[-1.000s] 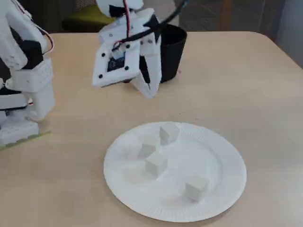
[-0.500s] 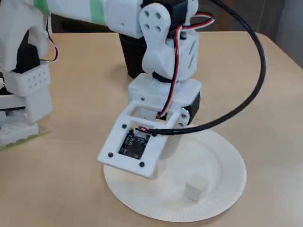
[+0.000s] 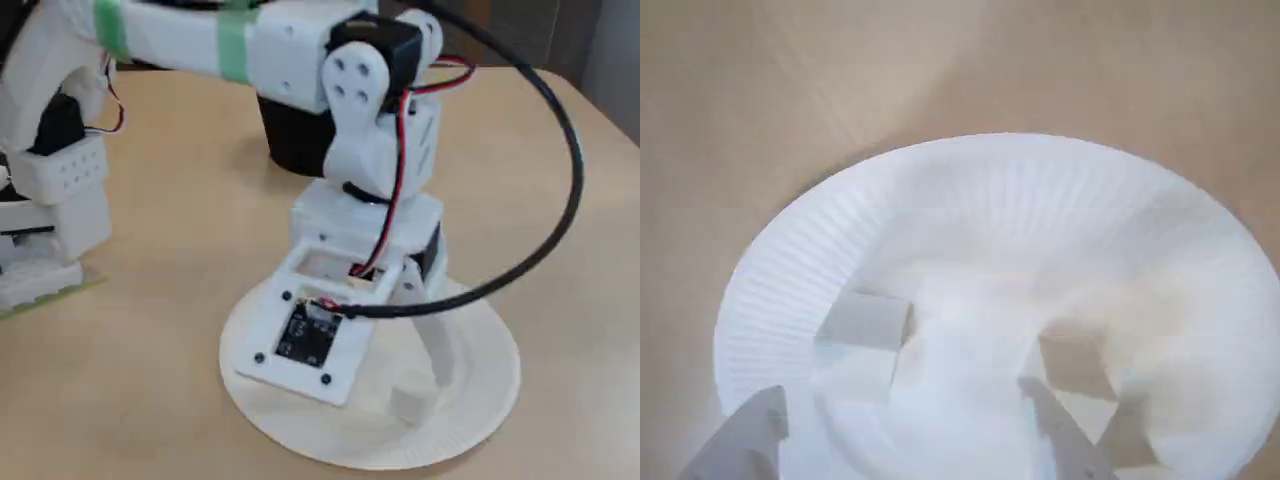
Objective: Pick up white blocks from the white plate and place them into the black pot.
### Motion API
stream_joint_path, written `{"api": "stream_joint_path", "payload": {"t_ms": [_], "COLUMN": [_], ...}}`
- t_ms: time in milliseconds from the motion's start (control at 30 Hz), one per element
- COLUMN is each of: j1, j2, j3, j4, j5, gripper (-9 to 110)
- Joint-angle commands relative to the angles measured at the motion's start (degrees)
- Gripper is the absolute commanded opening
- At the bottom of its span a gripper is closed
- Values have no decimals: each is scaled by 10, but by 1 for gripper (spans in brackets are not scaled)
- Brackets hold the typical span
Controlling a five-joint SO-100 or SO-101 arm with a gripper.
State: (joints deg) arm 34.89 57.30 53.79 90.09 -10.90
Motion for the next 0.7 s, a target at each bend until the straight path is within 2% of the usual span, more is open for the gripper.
{"api": "stream_joint_path", "payload": {"t_ms": [0,200,400,667], "j1": [-8,-7,-12,-32], "j2": [-18,-93,-188,-194], "j3": [-58,-153,-271,-323], "j4": [-5,-6,3,10], "j5": [6,23,47,34], "gripper": [32,27,-1,-2]}}
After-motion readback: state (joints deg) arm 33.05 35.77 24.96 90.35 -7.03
